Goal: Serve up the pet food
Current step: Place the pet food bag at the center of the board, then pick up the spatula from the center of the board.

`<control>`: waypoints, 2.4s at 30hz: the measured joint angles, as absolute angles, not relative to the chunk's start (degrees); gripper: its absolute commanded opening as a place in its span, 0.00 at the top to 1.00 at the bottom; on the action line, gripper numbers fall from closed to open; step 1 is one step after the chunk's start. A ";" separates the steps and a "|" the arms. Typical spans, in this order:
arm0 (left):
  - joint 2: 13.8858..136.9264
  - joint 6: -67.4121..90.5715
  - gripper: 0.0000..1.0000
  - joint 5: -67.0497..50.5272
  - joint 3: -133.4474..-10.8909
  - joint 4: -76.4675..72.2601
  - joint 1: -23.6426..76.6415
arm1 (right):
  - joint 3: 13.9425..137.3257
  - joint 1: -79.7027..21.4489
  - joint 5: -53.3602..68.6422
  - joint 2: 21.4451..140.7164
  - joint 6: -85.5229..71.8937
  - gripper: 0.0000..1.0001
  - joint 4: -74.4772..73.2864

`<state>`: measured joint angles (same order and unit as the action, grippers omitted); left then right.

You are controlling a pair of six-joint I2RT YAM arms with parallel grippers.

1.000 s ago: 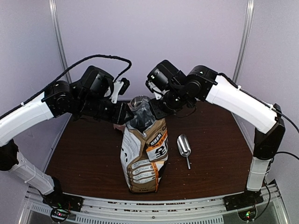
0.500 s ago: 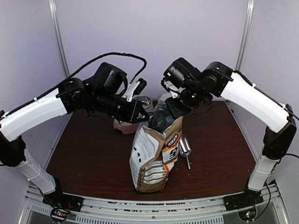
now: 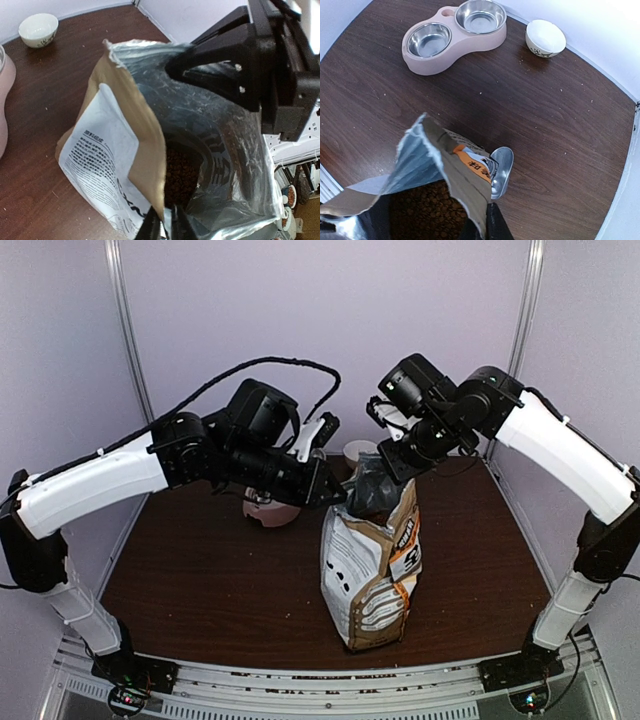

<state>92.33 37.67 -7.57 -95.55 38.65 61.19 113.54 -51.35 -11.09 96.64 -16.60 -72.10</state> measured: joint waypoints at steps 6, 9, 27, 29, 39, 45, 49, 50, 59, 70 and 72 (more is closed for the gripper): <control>87.35 36.56 0.28 -4.14 -92.79 35.09 61.23 | 112.90 -50.96 -10.09 96.40 -16.88 0.62 -67.02; 83.33 35.62 0.18 -0.91 -91.07 34.48 61.23 | 112.86 -50.96 -9.82 95.39 -17.28 0.45 -65.63; 66.87 32.45 0.15 8.08 -72.49 39.53 43.51 | 97.19 -41.54 -8.36 75.40 -20.97 0.14 -56.66; 66.61 32.40 0.16 5.91 -68.62 39.11 39.05 | 90.72 -38.30 -6.87 72.86 -21.85 0.13 -53.93; 66.98 32.49 0.15 -3.66 -54.59 31.97 28.10 | 63.07 -31.09 2.13 73.58 -25.61 0.17 -40.34; 66.57 33.41 0.15 -5.17 -50.46 26.70 28.10 | 58.02 -31.16 7.44 82.48 -26.13 0.17 -32.32; 64.53 34.13 0.14 -5.17 -47.83 25.69 28.10 | 57.80 -31.70 8.99 86.59 -25.80 0.18 -28.75; 63.94 34.26 0.14 -5.17 -47.44 25.54 28.10 | 57.80 -31.90 9.19 87.48 -25.69 0.18 -28.03; 59.94 35.90 0.14 -4.93 -44.64 24.01 28.10 | 57.91 -33.54 8.91 94.65 -25.21 0.47 -24.75; 58.74 36.77 0.14 -4.64 -43.70 24.12 28.10 | 57.84 -33.89 6.59 96.66 -24.82 0.93 -24.36; 58.74 36.77 0.14 -4.51 -43.68 24.12 28.10 | 57.67 -33.89 6.33 96.66 -24.58 1.00 -24.16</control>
<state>58.74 36.77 -4.51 -43.68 24.12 28.10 57.67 -33.89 6.33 96.66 -24.58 -24.16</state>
